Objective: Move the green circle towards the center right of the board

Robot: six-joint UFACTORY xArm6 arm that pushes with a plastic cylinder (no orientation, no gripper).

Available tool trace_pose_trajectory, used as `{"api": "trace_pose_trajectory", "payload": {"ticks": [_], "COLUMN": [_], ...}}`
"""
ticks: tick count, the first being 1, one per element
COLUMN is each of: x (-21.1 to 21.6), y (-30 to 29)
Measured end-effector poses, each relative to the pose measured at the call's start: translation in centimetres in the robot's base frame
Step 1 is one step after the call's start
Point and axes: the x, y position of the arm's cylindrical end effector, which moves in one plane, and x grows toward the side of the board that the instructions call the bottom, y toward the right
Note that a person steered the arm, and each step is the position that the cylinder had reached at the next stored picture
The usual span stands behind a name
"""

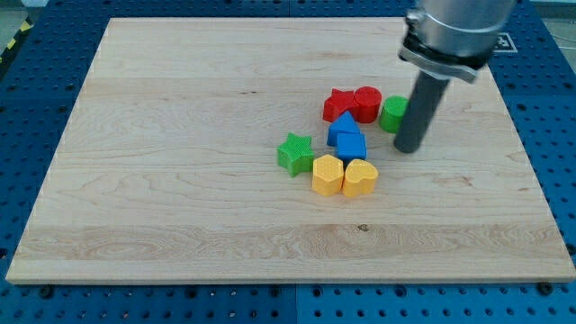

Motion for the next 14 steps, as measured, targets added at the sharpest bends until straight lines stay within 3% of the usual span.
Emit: {"api": "trace_pose_trajectory", "payload": {"ticks": [2,4,5,6,7,8,14], "x": [0.4,-3.6,-4.4,-4.4,-8.3,-9.8,-6.3], "y": [-0.5,-1.2,1.5,0.5,-3.5,-1.5,3.8]}}
